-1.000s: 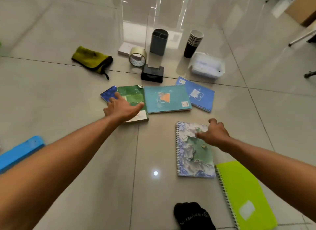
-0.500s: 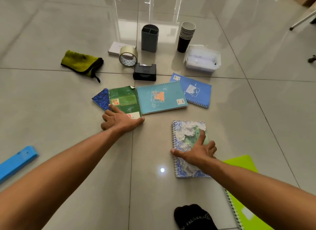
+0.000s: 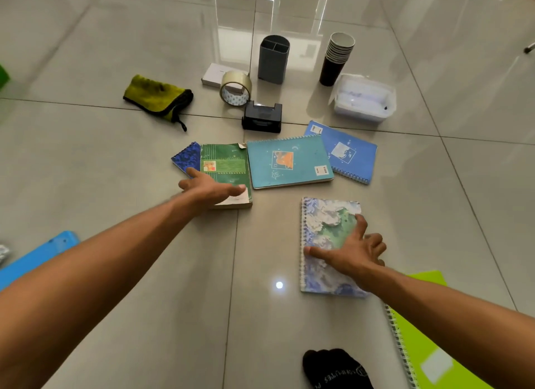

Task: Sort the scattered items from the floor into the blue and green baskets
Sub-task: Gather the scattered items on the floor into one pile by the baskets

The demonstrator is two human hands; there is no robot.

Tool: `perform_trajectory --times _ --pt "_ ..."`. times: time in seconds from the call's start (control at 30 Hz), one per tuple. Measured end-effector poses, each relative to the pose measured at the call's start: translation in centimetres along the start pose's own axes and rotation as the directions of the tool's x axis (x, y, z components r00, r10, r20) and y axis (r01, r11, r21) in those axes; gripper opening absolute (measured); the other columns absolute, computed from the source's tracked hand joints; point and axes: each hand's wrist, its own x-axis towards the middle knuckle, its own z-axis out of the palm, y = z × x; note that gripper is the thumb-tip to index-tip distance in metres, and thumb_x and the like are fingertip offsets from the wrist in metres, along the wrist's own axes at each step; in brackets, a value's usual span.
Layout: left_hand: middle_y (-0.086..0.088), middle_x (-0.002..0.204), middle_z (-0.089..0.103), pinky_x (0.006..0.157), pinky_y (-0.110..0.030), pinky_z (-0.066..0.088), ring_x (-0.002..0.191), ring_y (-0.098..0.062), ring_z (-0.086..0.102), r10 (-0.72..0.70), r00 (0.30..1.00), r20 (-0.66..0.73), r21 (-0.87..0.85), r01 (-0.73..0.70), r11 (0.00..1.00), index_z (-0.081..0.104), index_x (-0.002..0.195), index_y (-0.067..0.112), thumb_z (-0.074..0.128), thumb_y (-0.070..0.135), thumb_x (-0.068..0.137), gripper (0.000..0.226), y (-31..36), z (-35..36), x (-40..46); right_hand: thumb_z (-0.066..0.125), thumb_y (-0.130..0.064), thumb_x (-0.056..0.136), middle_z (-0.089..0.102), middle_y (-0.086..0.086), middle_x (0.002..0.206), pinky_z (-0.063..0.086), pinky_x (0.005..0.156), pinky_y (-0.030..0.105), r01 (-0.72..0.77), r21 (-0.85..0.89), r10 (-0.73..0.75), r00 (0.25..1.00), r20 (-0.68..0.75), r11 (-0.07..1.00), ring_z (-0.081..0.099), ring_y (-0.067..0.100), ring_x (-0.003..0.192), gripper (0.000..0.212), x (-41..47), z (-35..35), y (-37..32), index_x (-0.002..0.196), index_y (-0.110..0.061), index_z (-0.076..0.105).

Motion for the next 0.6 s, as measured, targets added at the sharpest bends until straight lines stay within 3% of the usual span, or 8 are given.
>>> perform_trajectory --times 0.07,0.13,0.2,0.3,0.37,0.47,0.6 --pt "-0.021 0.149 0.029 0.109 -0.044 0.037 0.135 -0.037 0.034 0.001 1.000 -0.027 -0.113 -0.004 0.994 -0.003 0.150 0.005 0.083 0.039 0.072 0.121 -0.5 -0.2 0.6 0.092 -0.053 0.050 0.038 0.019 0.135 0.041 0.098 0.047 -0.012 0.180 0.019 0.999 -0.036 0.984 0.037 0.035 0.123 0.122 1.0 -0.1 -0.3 0.143 -0.018 0.021" --pt "-0.017 0.138 0.044 0.103 -0.039 0.042 0.126 -0.033 0.045 0.023 0.998 -0.061 -0.161 -0.033 0.986 0.011 0.145 0.001 0.081 0.025 0.077 0.100 -1.0 -0.4 0.7 0.093 -0.048 0.052 0.050 0.017 0.128 0.048 0.094 0.048 -0.041 0.213 0.041 0.999 0.005 0.976 0.048 0.034 0.114 0.100 1.5 -0.3 -0.8 0.129 -0.011 0.041" --pt "-0.012 0.123 0.050 0.094 -0.034 0.044 0.118 -0.030 0.050 0.042 0.998 -0.051 -0.181 -0.051 0.982 0.026 0.137 0.001 0.081 0.024 0.078 0.083 -1.5 -0.4 0.8 0.089 -0.057 0.054 0.045 0.017 0.127 0.048 0.094 0.046 -0.083 0.175 0.075 0.996 0.052 0.981 0.046 0.032 0.113 0.099 1.3 -0.2 -1.3 0.127 -0.008 0.042" --pt "-0.006 0.109 0.063 0.088 -0.034 0.052 0.099 -0.023 0.061 0.067 0.998 0.001 -0.206 -0.066 0.976 0.053 0.112 0.004 0.083 0.028 0.074 0.054 -1.9 -0.2 1.4 0.091 -0.057 0.051 0.037 0.021 0.130 0.045 0.098 0.046 -0.111 0.104 0.105 0.993 0.061 0.988 0.042 0.036 0.119 0.114 0.6 -0.1 -2.0 0.133 -0.003 0.031" --pt "-0.009 0.105 0.067 0.088 -0.039 0.056 0.095 -0.023 0.065 0.081 0.996 0.032 -0.266 -0.070 0.962 0.055 0.107 0.008 0.083 0.024 0.073 0.047 -2.1 -0.3 1.8 0.096 -0.046 0.047 0.043 0.021 0.128 0.047 0.095 0.048 -0.150 0.159 0.135 0.985 0.105 0.976 0.046 0.039 0.119 0.115 0.7 0.0 -2.3 0.131 -0.005 0.028" --pt "-0.009 0.107 0.063 0.081 -0.038 0.056 0.097 -0.023 0.064 0.087 0.994 0.069 -0.336 -0.059 0.940 0.044 0.114 0.011 0.078 0.015 0.078 0.050 -2.2 -0.7 1.7 0.100 -0.038 0.039 0.058 0.011 0.111 0.054 0.085 0.045 -0.204 0.280 0.156 0.970 0.184 0.938 0.059 0.036 0.104 0.105 1.0 0.0 -2.4 0.119 -0.005 0.040" --pt "-0.010 0.109 0.065 0.066 -0.029 0.053 0.093 -0.022 0.066 0.093 0.990 0.105 -0.425 -0.040 0.904 0.042 0.118 0.011 0.071 0.003 0.084 0.045 -3.0 -2.1 1.2 0.094 -0.029 0.059 0.066 0.009 0.097 0.055 0.066 0.035 -0.090 0.313 0.022 0.976 0.216 0.945 0.064 0.025 0.083 0.057 0.8 -0.4 -3.3 0.096 -0.013 0.055"
